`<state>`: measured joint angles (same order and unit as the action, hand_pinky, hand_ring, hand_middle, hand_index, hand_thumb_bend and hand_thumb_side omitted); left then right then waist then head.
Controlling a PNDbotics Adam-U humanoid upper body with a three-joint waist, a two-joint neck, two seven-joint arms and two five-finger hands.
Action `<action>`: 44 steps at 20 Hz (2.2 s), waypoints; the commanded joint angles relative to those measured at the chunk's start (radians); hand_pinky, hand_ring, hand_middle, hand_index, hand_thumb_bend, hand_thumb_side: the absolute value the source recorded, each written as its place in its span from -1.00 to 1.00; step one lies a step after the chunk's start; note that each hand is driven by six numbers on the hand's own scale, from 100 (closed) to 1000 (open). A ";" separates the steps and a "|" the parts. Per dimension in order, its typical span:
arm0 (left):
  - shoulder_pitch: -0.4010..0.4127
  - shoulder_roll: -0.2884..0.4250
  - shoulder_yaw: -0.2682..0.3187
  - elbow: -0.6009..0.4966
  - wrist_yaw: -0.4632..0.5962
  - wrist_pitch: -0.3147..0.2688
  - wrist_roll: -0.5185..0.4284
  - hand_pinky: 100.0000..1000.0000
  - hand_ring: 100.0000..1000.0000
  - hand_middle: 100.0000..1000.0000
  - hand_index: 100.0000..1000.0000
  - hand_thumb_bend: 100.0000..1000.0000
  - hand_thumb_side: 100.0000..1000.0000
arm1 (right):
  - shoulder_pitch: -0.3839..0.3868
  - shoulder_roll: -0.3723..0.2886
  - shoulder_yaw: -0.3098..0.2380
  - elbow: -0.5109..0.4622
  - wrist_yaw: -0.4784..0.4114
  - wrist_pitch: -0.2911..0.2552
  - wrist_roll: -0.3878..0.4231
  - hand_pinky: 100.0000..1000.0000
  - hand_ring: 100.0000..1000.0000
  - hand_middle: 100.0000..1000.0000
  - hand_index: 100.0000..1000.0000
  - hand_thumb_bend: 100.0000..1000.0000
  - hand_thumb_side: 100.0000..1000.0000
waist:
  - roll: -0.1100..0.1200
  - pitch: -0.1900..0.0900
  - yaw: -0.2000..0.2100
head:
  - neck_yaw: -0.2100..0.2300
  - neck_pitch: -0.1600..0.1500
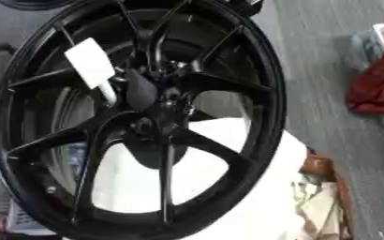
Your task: Pull the pin out of the wheel hub.
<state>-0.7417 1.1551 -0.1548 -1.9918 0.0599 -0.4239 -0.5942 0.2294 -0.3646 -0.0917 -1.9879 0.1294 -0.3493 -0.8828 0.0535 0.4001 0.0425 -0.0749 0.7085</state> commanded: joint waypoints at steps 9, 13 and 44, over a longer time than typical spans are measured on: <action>-0.051 0.028 -0.040 -0.008 0.032 -0.038 -0.197 0.73 0.63 0.45 0.64 -0.76 -0.56 | -0.003 -0.017 0.009 -0.012 0.002 -0.014 -0.024 -0.16 0.62 0.59 0.51 -1.00 0.09 | 0.005 -0.016 -0.004 | 0.020 -0.017; -0.049 0.026 -0.050 -0.008 0.047 -0.042 -0.244 0.72 0.62 0.42 0.63 -0.74 -0.54 | -0.004 -0.013 0.012 -0.012 0.002 -0.012 -0.024 -0.16 0.62 0.59 0.51 -1.00 0.09 | 0.005 -0.014 -0.009 | 0.023 -0.017; -0.331 -0.190 -0.204 0.061 -0.046 0.127 -0.243 0.70 0.61 0.43 0.66 -0.71 -0.79 | -0.021 -0.005 0.046 -0.012 -0.005 0.008 -0.024 -0.17 0.62 0.59 0.51 -1.00 0.10 | 0.013 -0.002 -0.035 | 0.058 -0.031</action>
<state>-1.0554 0.9559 -0.3661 -1.9389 0.0165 -0.2850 -0.8211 0.2103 -0.3580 -0.0453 -1.9878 0.1283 -0.3302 -0.8933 0.0678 0.4133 0.0075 -0.0208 0.6912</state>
